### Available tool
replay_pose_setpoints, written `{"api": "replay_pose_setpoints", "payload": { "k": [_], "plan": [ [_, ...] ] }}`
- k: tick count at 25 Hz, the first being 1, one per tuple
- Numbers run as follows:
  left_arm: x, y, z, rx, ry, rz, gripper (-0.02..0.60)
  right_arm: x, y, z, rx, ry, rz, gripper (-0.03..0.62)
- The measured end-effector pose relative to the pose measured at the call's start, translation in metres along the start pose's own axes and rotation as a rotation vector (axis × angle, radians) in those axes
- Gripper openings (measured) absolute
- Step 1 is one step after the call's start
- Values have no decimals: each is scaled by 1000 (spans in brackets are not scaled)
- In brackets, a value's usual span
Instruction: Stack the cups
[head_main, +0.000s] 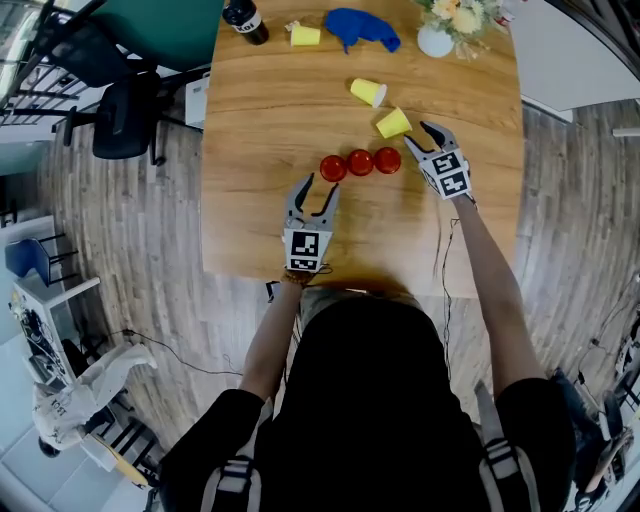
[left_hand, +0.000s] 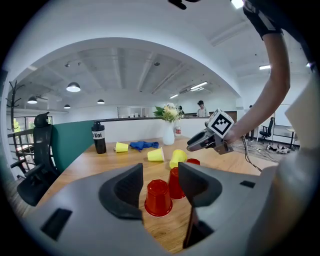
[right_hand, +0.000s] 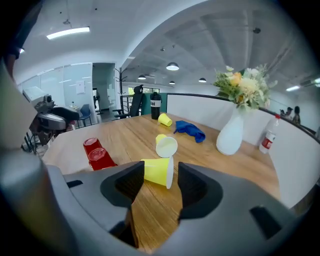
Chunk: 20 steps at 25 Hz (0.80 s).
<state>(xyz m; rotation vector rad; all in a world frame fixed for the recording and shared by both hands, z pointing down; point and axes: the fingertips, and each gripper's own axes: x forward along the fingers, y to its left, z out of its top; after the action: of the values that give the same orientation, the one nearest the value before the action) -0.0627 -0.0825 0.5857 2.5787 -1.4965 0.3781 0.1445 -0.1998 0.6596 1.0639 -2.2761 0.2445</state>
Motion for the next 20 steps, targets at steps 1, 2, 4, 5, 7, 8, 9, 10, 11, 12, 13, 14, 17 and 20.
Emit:
{"api": "replay_pose_setpoints", "payload": {
  "k": [1,2,4,5,7,8,9,10,11,12,13,14,17,20],
  "plan": [
    [1,-1,2,2,-2,-2,227,5,-2,0,6,2,3,225],
    [1,-1,3,4,-4,-3,227,10,-3,0,11,4,7,224],
    [1,-3,7,6,-10,-4,227,18,-5,0,20,11,12,219],
    [1,-4,9,6,-13,-4,227,21,-6,0,25,15,14,219],
    [1,-4,12,6,-19,-5,227,26,-7,-1,38,20,16,218],
    [1,-4,13,6,-22,-6,227,29,-7,-1,43,22,18,215],
    [1,-4,15,5,-23,-7,227,31,-7,-1,47,25,19,213],
    [1,-4,16,5,-25,-8,227,33,-6,-1,49,27,20,212],
    [2,-5,16,5,-26,-10,227,35,-5,-2,50,30,21,210],
    [2,-5,16,6,-26,-11,227,37,-5,-4,51,34,22,209],
    [2,-6,16,6,-26,-13,227,38,-5,-5,53,38,22,206],
    [2,-7,16,7,-26,-15,227,39,-5,-7,57,41,21,204],
    [2,-9,17,12,-27,-19,227,42,-7,-10,77,43,13,184],
    [1,-9,17,11,-29,-17,227,43,-6,-13,87,50,12,172]
  ]
}}
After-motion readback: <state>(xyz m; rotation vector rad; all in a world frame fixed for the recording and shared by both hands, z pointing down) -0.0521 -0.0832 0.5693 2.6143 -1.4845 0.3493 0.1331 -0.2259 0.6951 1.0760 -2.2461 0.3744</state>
